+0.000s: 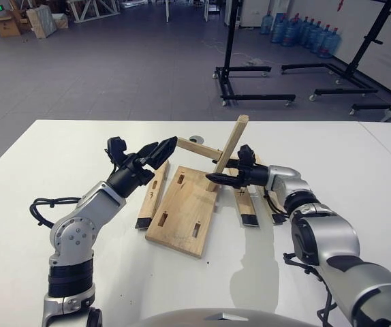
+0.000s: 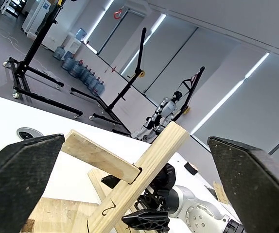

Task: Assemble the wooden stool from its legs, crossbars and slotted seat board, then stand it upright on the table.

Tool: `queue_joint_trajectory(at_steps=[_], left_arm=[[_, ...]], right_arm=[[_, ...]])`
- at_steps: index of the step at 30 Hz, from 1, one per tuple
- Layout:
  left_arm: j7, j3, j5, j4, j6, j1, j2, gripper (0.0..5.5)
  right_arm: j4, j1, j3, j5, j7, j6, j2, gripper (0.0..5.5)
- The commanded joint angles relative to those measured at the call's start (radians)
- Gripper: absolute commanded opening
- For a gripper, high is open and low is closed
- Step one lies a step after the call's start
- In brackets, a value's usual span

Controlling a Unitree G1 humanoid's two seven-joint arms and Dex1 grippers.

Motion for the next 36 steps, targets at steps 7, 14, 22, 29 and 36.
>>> queue_joint_trajectory(at_steps=[7,14,22,29,36], left_arm=[[0.045,0.05,-0.013,-0.023,-0.009,-0.022,0.008,5.4],[0.232,0.119,0.078,-0.117,-0.12,0.087,-0.068,5.4],[0.302,0.137,0.139,-0.13,-0.161,0.134,-0.077,5.4],[0.295,0.116,0.144,-0.107,-0.158,0.106,-0.069,5.4],[0.293,0.11,0.147,-0.095,-0.163,0.1,-0.076,5.4]], right_arm=[[-0.465,0.221,-0.097,0.084,-0.015,0.109,-0.216,5.13],[-1.364,0.678,-0.178,-0.071,-0.736,0.623,-0.031,5.13],[-1.567,0.651,-0.117,-0.214,-1.018,1.138,-0.002,5.13],[-1.563,0.67,-0.129,-0.124,-1.023,1.232,0.025,5.13],[-1.485,0.68,-0.091,-0.122,-1.048,1.159,-0.004,5.13]])
